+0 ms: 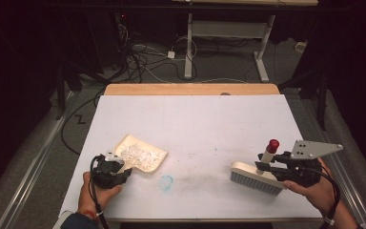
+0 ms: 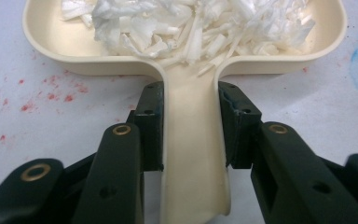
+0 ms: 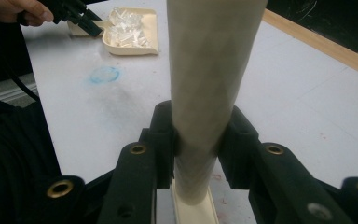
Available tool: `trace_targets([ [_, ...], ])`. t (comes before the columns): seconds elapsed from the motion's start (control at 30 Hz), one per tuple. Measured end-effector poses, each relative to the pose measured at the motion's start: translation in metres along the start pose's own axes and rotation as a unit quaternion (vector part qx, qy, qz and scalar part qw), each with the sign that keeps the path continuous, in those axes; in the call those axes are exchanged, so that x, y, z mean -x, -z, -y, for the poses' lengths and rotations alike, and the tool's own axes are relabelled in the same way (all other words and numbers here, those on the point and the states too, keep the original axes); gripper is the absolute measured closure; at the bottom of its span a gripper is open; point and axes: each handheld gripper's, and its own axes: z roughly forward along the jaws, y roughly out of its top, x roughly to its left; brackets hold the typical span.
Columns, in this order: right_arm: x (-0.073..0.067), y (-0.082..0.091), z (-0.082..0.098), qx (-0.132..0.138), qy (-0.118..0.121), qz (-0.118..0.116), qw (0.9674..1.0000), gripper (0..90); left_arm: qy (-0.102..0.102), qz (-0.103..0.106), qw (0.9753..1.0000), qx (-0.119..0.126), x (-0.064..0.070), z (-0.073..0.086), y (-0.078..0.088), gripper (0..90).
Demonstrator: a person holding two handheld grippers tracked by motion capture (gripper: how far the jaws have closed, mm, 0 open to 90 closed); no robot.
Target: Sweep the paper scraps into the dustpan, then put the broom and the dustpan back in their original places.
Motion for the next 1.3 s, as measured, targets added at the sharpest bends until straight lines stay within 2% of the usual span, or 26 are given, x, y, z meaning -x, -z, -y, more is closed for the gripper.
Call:
trace_targets([
  [0.17, -0.001, 0.002, 0.000, 0.001, 0.004, 0.001, 1.0000, 70.5, 0.011, 0.001, 0.9999, 0.002, 0.001, 0.000, -0.001, 63.4],
  [0.27, 0.000, 0.003, 0.001, -0.004, 0.001, -0.003, 1.0000, 70.4, 0.008, -0.003, 1.0000, 0.002, 0.003, -0.002, -0.003, 63.4],
  [0.47, 0.007, 0.000, 0.000, -0.011, -0.009, 0.001, 0.9999, 70.4, 0.016, -0.006, 0.9998, 0.004, 0.006, -0.003, -0.006, 63.3],
  [0.67, 0.020, -0.005, -0.002, -0.012, -0.020, 0.001, 0.9997, 70.3, 0.041, -0.013, 0.9990, 0.012, 0.006, -0.008, -0.009, 63.2],
  [0.77, 0.025, -0.009, -0.004, -0.014, -0.026, 0.008, 0.9995, 70.0, 0.064, -0.012, 0.9977, 0.018, 0.004, -0.010, -0.014, 62.5],
  [0.83, 0.029, -0.013, -0.006, -0.014, -0.028, 0.010, 0.9995, 69.7, 0.070, -0.014, 0.9972, 0.019, 0.006, -0.011, -0.017, 60.0],
  [0.9, 0.032, -0.016, -0.008, -0.014, -0.034, 0.019, 0.9991, 68.6, 0.067, -0.021, 0.9974, 0.018, 0.011, -0.011, -0.018, 56.6],
  [0.97, 0.037, -0.019, -0.009, -0.014, -0.042, 0.026, 0.9987, 67.7, 0.064, -0.012, 0.9977, 0.020, 0.016, -0.009, -0.017, 55.7],
  [1.03, 0.042, -0.022, -0.010, -0.013, -0.054, 0.040, 0.9976, 67.2, 0.059, -0.012, 0.9980, 0.018, 0.022, -0.006, -0.016, 49.9],
  [1.13, 0.047, -0.027, -0.012, -0.013, -0.060, 0.051, 0.9968, 66.5, 0.053, 0.003, 0.9983, 0.022, 0.028, -0.001, -0.013, 49.1],
  [1.17, 0.048, -0.029, -0.013, -0.014, -0.061, 0.053, 0.9966, 66.5, 0.046, 0.015, 0.9986, 0.023, 0.030, 0.001, -0.012, 49.0],
  [1.23, 0.051, -0.033, -0.015, -0.014, -0.065, 0.058, 0.9962, 65.7, 0.035, 0.014, 0.9991, 0.019, 0.035, 0.005, -0.010, 48.5],
  [1.3, 0.054, -0.039, -0.018, -0.016, -0.068, 0.066, 0.9954, 65.6, 0.016, 0.026, 0.9993, 0.020, 0.039, 0.007, -0.008, 48.7],
])
